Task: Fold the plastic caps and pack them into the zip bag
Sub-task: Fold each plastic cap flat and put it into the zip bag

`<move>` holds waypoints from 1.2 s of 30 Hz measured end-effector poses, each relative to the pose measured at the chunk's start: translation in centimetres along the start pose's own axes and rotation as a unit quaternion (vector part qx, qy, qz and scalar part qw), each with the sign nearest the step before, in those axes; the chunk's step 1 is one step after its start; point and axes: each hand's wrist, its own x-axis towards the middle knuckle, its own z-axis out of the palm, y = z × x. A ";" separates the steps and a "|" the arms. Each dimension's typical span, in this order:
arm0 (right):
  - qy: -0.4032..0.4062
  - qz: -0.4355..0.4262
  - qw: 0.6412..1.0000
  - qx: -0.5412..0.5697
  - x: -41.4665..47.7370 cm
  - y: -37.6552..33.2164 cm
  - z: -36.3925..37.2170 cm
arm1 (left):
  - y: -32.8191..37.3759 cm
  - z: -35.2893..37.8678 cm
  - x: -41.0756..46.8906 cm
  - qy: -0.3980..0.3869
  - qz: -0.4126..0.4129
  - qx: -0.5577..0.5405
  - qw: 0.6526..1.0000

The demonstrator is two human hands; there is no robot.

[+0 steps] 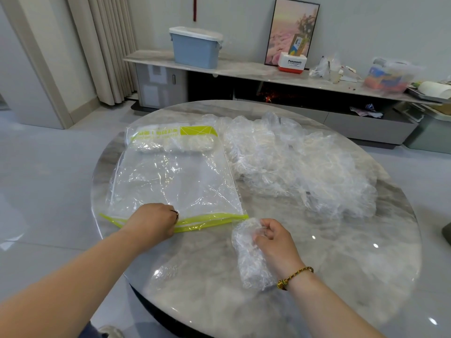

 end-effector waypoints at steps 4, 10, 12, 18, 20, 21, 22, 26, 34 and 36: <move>-0.005 -0.003 1.000 -0.011 0.1 0.3 0.0 | -0.5 0.3 -0.3 0.029 -0.021 -0.090 0.995; -0.012 -0.008 1.000 -0.027 0.4 0.4 0.2 | -3.1 -0.4 -1.5 0.006 -0.010 -0.240 0.971; -0.015 -0.010 0.999 -0.032 0.3 0.4 0.3 | -3.8 -0.4 -1.7 -0.013 -0.029 -0.214 0.976; -0.018 -0.010 0.999 -0.033 0.4 0.4 0.2 | -5.0 0.4 -1.7 -0.046 -0.095 -0.291 0.951; -0.021 -0.008 0.999 -0.032 0.3 0.4 0.2 | -5.3 0.6 -1.6 -0.036 -0.116 -0.327 0.937; -0.021 -0.008 0.999 -0.030 0.3 0.4 0.2 | -5.4 0.7 -1.6 -0.027 -0.127 -0.359 0.924; -0.021 -0.008 0.999 -0.026 0.3 0.5 0.2 | -5.3 0.7 -1.6 -0.019 -0.135 -0.389 0.911; -0.017 -0.025 1.000 -0.005 0.2 0.2 0.2 | -3.8 -0.3 -1.9 0.058 -0.146 -0.444 0.882; -0.077 -0.032 0.996 -0.010 -0.7 -0.5 2.3 | 0.1 -3.8 -4.7 0.183 -0.090 -0.503 0.840; -0.064 -0.034 0.995 -0.064 -0.8 -1.6 2.3 | 0.7 -4.0 -5.7 0.180 -0.072 -0.500 0.844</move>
